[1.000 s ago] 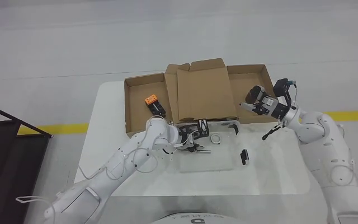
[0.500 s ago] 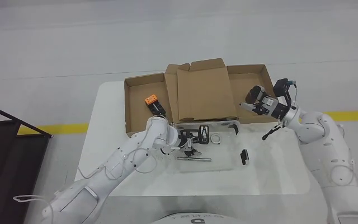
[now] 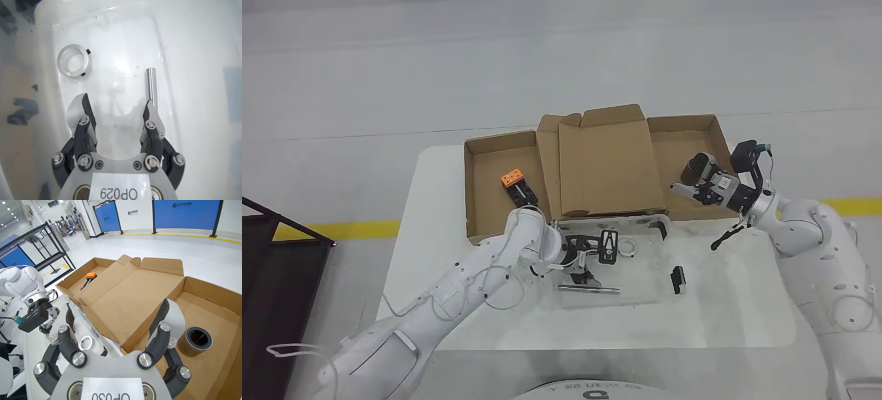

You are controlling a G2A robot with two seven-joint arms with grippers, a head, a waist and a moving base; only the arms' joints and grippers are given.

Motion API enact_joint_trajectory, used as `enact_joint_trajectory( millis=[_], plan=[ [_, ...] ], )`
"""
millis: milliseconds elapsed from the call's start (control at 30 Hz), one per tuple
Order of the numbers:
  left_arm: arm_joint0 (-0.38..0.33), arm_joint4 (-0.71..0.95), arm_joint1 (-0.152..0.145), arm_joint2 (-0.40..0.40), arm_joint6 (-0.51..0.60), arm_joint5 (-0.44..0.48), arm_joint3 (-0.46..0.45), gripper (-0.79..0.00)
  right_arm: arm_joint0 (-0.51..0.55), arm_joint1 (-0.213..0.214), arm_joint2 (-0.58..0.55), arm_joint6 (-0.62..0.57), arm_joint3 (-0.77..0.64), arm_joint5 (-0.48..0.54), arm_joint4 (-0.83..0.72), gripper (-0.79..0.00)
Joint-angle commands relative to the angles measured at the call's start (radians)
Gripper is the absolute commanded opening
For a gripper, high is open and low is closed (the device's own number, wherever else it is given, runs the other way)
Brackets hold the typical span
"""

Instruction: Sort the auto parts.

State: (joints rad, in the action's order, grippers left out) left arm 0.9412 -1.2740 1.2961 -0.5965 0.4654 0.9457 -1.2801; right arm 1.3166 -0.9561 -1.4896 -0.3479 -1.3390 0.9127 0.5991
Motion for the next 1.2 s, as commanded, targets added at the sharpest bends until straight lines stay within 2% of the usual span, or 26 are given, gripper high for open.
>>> enact_joint_trajectory(
  millis=[0, 167, 300, 500, 667, 767, 900, 967, 1167],
  plan=[
    [-0.002, 0.005, -0.001, -0.001, -0.007, 0.012, 0.002, -0.055, 0.000, 0.000, 0.000, 0.000, 0.000, 0.002, 0.000, 0.000],
    [-0.009, 0.006, -0.003, 0.005, -0.007, 0.049, 0.005, -0.003, 0.000, 0.000, 0.000, 0.000, 0.000, 0.002, 0.000, 0.000],
    [-0.011, -0.014, -0.002, 0.014, 0.006, 0.034, 0.004, -0.046, 0.000, 0.000, 0.000, 0.000, 0.000, 0.002, 0.000, 0.000],
    [-0.012, -0.042, 0.004, 0.034, 0.012, 0.003, 0.010, -0.188, 0.000, 0.000, 0.000, 0.000, 0.000, 0.002, 0.000, 0.000],
    [-0.019, -0.049, 0.011, 0.047, 0.015, -0.014, 0.022, -0.339, 0.000, 0.000, 0.000, 0.000, 0.000, 0.002, 0.000, 0.000],
    [-0.023, -0.048, 0.015, 0.052, 0.014, -0.019, 0.028, -0.456, 0.000, 0.000, 0.000, 0.000, 0.000, 0.002, 0.000, 0.000],
    [-0.028, -0.050, 0.018, 0.057, 0.011, -0.020, 0.033, -0.699, 0.000, 0.000, 0.000, 0.000, 0.000, 0.002, 0.000, 0.000],
    [-0.031, -0.049, 0.019, 0.057, 0.010, -0.022, 0.036, -0.785, 0.000, 0.000, 0.000, 0.000, 0.000, 0.002, 0.000, 0.000],
    [-0.035, -0.056, 0.020, 0.055, 0.017, -0.036, 0.034, -0.785, 0.000, 0.000, 0.000, 0.000, 0.000, 0.002, 0.000, 0.000]
  ],
)
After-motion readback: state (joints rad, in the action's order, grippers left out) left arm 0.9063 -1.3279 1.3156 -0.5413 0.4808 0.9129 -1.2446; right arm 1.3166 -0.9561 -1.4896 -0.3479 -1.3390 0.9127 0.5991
